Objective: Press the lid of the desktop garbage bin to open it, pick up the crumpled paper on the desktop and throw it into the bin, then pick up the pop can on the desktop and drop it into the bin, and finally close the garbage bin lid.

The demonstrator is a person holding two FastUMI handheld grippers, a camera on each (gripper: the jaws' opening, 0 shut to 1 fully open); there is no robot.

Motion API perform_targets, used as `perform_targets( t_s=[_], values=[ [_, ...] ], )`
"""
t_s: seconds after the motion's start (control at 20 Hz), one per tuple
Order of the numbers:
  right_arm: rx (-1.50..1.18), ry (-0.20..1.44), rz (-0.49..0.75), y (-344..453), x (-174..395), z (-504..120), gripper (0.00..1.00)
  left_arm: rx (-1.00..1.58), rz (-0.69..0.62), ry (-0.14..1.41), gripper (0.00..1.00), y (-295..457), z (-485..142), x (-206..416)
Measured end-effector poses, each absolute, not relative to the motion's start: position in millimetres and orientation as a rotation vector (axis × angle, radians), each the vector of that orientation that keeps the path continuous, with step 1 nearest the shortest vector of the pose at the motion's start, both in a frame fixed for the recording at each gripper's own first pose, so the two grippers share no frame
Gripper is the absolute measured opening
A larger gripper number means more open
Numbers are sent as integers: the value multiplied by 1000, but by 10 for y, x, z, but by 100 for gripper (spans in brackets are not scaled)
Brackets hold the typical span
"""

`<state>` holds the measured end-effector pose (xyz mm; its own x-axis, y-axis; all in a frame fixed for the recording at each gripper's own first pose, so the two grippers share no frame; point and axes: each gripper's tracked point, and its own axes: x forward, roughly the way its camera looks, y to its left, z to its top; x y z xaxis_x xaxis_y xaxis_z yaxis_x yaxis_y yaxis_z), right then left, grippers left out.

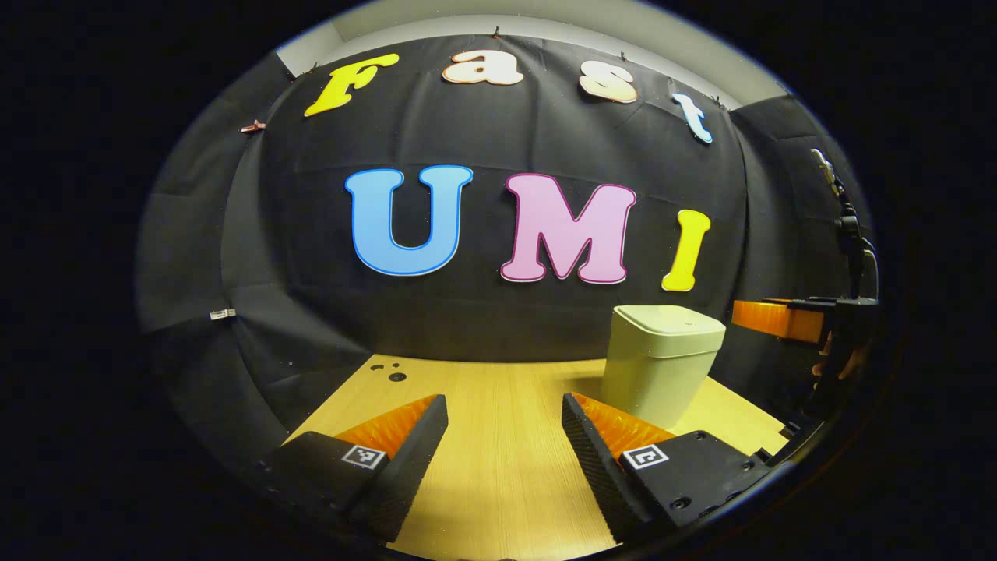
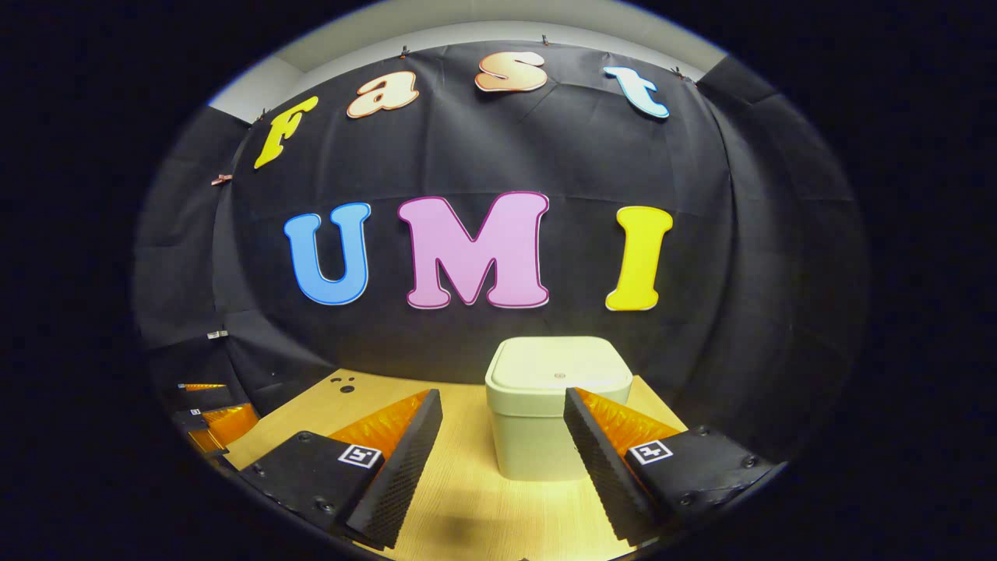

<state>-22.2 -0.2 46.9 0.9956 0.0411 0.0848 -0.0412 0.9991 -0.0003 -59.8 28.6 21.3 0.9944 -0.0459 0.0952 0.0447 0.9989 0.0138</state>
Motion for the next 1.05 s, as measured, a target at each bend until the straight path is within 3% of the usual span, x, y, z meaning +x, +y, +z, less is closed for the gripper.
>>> perform_targets(
  t_s=[0.55,1.05],
  values=[
    [101,134,86,464,-396,-515,99,8,-86,-48,95,152,-56,-687],
    [77,218,117,627,-406,-928,99,2,-103,36,95,199,-385,-640]
  ],
)
